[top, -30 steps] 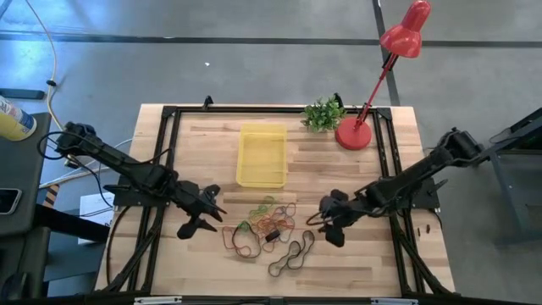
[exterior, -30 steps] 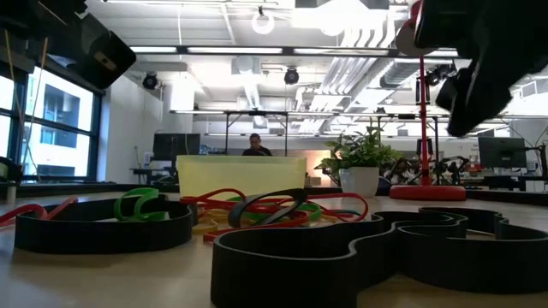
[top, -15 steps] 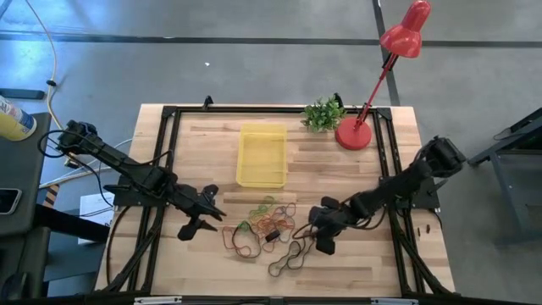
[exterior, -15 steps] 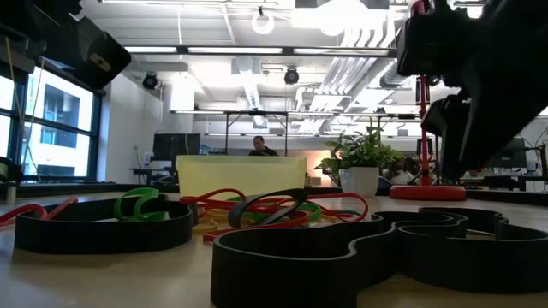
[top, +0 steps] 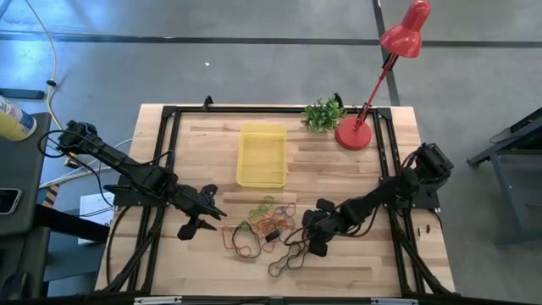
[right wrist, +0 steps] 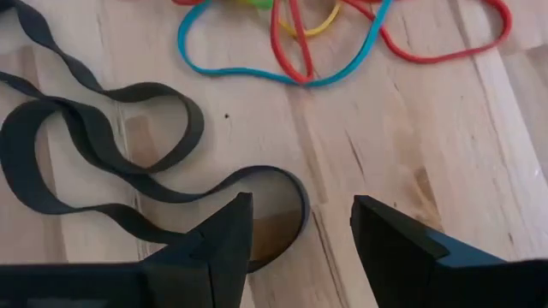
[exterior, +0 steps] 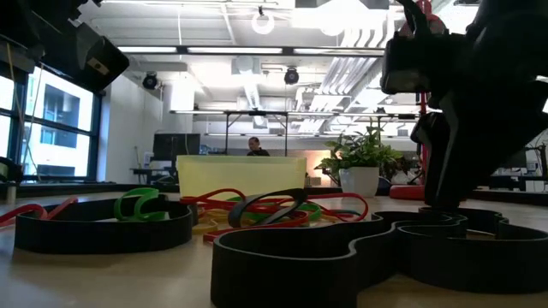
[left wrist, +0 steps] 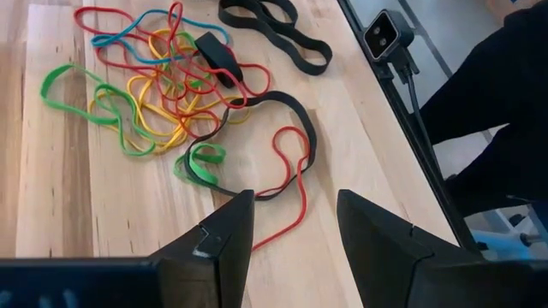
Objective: Pick and place rubber bands into bin
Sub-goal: Put the black rubber band into the yellow bin
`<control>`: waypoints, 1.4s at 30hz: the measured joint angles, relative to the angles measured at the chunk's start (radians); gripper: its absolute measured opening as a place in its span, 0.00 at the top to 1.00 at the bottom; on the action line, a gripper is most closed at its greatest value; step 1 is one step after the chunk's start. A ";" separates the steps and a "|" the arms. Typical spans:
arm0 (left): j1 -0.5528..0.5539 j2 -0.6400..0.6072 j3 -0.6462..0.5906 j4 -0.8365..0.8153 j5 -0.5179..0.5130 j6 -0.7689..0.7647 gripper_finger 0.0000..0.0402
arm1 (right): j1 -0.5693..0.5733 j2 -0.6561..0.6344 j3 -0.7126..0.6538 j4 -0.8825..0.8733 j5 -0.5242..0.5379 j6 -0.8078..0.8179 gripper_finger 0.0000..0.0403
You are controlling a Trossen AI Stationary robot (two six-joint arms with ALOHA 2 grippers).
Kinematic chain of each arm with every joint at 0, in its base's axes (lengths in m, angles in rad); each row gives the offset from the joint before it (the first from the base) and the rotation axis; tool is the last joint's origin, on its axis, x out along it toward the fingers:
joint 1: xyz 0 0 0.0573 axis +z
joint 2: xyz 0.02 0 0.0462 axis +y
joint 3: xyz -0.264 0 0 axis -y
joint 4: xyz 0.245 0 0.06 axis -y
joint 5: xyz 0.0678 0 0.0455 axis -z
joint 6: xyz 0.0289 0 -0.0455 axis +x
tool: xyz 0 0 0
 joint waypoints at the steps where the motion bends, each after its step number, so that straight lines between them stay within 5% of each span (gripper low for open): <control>1: 0.000 0.000 0.000 -0.005 0.000 0.000 0.61 | 0.000 0.001 0.000 -0.004 0.000 0.000 0.53; 31: 0.000 0.000 0.000 -0.025 -0.007 0.000 0.61 | 0.000 0.058 0.004 0.010 -0.022 -0.044 0.70; 39: 0.000 0.000 0.000 -0.040 -0.041 0.000 0.61 | -0.001 0.058 0.002 -0.007 -0.005 -0.045 0.95; 42: 0.000 0.000 0.000 -0.040 -0.066 0.000 0.61 | -0.001 0.059 0.002 -0.011 0.013 -0.022 0.97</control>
